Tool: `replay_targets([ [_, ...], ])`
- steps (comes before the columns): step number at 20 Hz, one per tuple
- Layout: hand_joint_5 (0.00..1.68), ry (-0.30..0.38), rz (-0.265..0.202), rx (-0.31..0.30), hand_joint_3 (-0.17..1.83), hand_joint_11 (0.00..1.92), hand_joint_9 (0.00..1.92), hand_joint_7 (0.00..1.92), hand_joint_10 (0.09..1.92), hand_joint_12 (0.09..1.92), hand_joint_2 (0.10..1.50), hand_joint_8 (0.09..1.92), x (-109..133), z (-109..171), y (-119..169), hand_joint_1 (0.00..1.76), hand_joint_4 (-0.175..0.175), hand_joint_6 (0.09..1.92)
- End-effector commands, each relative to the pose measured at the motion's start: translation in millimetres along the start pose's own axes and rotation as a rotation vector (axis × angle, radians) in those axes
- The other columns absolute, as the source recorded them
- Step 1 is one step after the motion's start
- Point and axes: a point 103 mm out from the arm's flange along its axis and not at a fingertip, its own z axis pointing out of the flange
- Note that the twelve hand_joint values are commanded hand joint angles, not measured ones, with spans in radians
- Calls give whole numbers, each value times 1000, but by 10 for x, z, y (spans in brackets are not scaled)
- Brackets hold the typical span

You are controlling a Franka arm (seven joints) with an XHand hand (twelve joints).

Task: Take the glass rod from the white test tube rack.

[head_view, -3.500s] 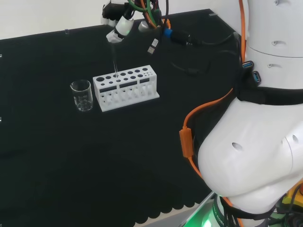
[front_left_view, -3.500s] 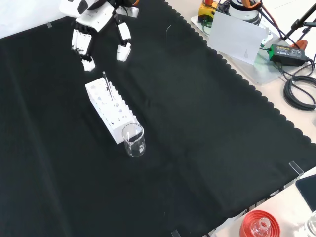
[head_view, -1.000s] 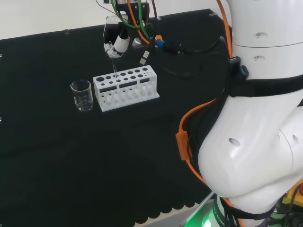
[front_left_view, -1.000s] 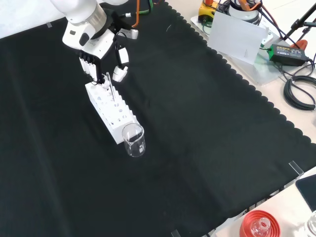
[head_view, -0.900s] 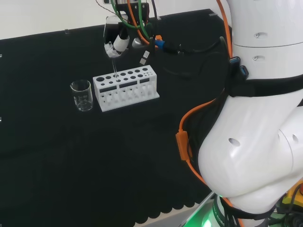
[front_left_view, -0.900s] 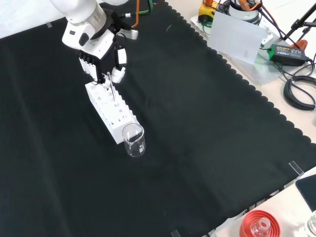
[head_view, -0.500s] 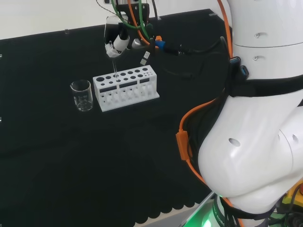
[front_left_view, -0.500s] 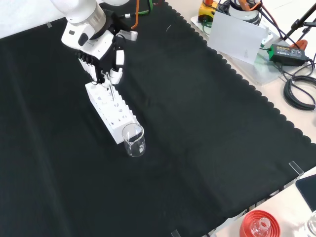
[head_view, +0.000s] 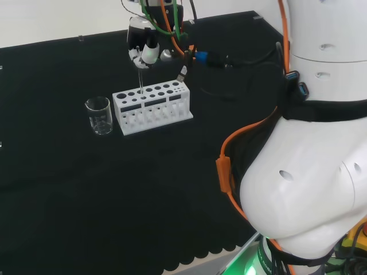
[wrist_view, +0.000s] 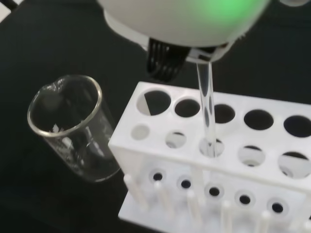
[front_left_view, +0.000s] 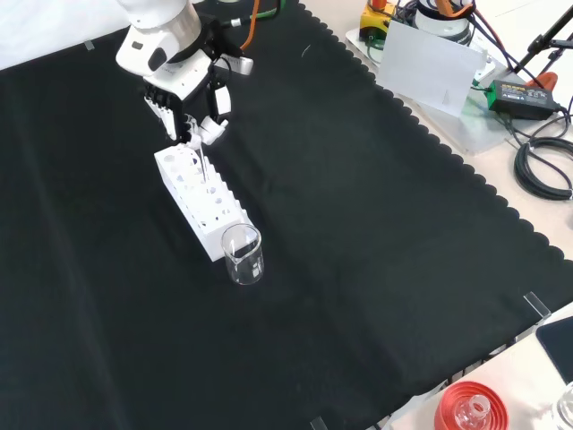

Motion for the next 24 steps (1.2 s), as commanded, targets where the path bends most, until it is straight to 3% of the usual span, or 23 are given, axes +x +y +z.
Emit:
replay_targets([
  [1,1204,-8,12,-116,969,1615,1596,1411,582,545,487,753,-2,-156,-67,1334,-175,785],
  [12,1207,-14,27,-142,957,1620,1616,1415,582,545,492,752,22,-378,-184,1336,-175,755],
  [16,1207,-31,11,-148,955,1619,1619,1416,582,546,492,752,82,-431,-287,1336,-175,752],
  [24,1205,-14,22,-168,949,1617,1625,1417,581,548,496,749,270,-481,-447,1336,-175,749],
])
